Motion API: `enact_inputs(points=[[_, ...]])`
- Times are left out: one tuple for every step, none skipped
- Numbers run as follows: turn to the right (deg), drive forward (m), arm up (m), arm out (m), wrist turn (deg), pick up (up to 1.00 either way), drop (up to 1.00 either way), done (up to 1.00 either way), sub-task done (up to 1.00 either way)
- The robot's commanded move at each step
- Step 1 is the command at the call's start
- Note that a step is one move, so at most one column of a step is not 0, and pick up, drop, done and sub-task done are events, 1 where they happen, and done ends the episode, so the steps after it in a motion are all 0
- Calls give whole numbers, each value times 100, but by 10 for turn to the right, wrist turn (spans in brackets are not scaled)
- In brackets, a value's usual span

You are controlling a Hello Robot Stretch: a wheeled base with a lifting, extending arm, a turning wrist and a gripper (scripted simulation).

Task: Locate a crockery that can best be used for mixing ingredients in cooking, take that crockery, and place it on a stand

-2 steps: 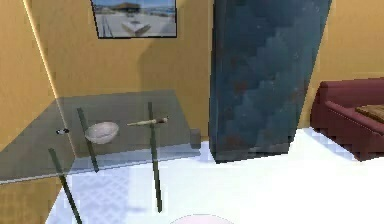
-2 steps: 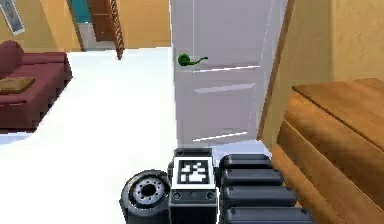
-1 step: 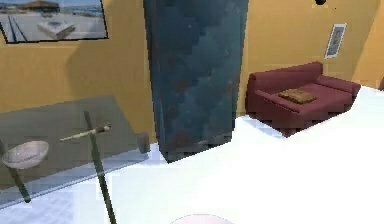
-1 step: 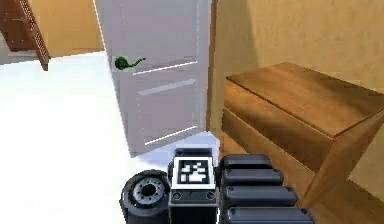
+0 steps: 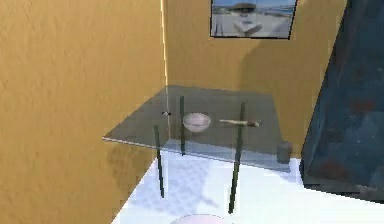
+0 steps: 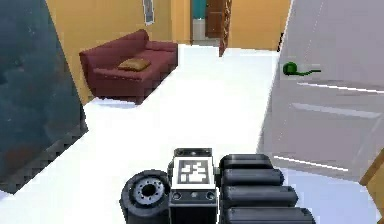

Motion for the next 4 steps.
enact_inputs(points=[[-450,0,0,0,0,0,0,0,0],[-450,0,0,0,0,0,0,0,0],[-210,0,0,0,0,0,0,0,0],[450,0,0,0,0,0,0,0,0]])
